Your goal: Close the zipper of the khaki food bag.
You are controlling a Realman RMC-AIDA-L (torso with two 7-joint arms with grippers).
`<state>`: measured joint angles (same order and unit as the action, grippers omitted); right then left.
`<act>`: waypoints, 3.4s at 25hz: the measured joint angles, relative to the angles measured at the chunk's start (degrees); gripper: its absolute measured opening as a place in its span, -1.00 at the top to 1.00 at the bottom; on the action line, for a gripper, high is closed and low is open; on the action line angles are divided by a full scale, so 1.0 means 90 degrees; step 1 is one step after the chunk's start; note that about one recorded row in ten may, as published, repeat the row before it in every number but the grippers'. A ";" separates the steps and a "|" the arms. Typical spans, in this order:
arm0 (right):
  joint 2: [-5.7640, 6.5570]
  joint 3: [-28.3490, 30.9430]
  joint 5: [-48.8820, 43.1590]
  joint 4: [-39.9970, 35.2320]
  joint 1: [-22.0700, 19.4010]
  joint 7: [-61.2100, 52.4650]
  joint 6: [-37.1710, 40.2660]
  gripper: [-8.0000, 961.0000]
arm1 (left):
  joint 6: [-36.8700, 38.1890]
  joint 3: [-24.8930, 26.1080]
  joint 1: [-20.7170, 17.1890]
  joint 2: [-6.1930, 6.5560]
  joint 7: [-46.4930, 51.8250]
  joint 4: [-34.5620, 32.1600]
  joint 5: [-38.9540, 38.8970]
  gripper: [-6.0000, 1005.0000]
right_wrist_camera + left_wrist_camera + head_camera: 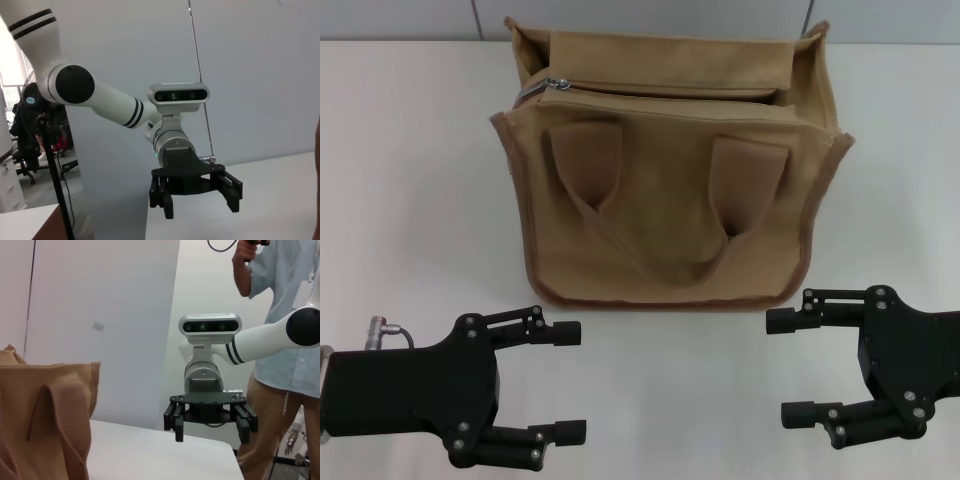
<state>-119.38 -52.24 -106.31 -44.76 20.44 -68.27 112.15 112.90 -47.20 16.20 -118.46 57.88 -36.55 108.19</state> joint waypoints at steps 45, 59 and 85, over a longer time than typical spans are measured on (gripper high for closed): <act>0.0003 0.0193 0.0164 0.0893 -0.0005 0.0614 -0.0019 -0.62 | -0.2684 0.2611 0.1074 -0.0073 -0.0401 0.1813 -0.1165 -0.68; 0.0000 0.0327 0.0164 0.1009 -0.0010 0.0750 0.0006 -0.62 | -0.2808 0.2626 0.1039 -0.0073 -0.0990 0.2178 -0.1717 -0.67; 0.0012 0.0346 0.0240 0.1180 0.0046 0.0900 -0.0056 -0.62 | -0.2590 0.1814 0.0989 -0.0071 -0.1412 0.2242 -0.1842 -0.65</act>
<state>-119.27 -49.13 -104.15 -34.14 20.85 -60.17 111.65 89.59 -30.87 25.10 -119.10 45.17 -16.37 91.61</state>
